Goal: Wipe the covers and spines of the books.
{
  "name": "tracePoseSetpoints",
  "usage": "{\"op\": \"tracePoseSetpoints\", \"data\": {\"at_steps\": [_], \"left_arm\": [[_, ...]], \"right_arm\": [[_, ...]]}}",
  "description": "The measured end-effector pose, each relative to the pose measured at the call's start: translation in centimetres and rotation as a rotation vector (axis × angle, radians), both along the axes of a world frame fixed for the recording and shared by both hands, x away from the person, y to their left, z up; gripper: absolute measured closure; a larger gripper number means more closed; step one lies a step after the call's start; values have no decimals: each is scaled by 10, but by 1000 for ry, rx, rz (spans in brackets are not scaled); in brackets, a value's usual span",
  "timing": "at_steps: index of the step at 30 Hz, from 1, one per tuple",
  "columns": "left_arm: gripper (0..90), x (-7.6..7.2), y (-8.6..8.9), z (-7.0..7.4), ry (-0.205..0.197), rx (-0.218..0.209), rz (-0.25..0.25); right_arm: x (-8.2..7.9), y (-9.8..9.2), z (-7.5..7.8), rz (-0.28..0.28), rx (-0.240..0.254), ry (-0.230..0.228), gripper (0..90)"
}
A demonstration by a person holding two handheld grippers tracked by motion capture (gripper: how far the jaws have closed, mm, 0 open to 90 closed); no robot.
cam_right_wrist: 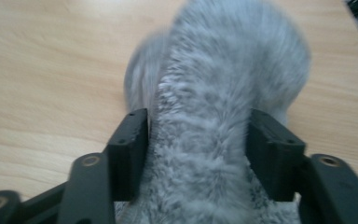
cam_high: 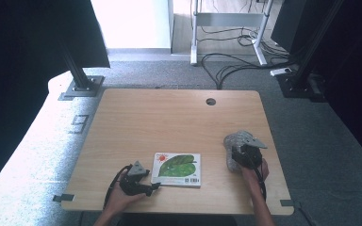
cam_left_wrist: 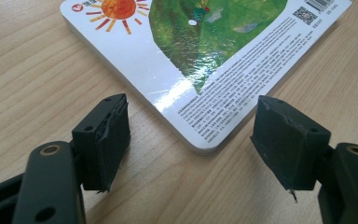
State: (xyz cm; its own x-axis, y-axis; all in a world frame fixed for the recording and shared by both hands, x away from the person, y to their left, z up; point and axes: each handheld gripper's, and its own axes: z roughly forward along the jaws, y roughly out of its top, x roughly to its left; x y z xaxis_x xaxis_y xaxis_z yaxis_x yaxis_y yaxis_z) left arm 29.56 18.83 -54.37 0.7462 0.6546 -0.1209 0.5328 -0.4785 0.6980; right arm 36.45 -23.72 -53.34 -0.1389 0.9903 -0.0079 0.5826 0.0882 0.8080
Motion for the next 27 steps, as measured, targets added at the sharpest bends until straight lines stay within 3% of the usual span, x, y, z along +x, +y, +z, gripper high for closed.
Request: {"op": "tracePoseSetpoints", "data": {"at_steps": [5, 11, 20, 27], "left_arm": [[274, 2, 3, 0, 2, -5, 9], [273, 4, 7, 0, 3, -6, 21], [268, 4, 8, 0, 4, -9, 25], [268, 5, 9, 0, 4, -10, 22]], "right_arm": [[-15, 7, 22, 6, 19, -95, 358], [-34, 22, 38, 98, 74, -163, 373], [-62, 49, 37, 263, 134, -192, 387], [-75, 66, 31, 352, 166, -170, 388]]}}
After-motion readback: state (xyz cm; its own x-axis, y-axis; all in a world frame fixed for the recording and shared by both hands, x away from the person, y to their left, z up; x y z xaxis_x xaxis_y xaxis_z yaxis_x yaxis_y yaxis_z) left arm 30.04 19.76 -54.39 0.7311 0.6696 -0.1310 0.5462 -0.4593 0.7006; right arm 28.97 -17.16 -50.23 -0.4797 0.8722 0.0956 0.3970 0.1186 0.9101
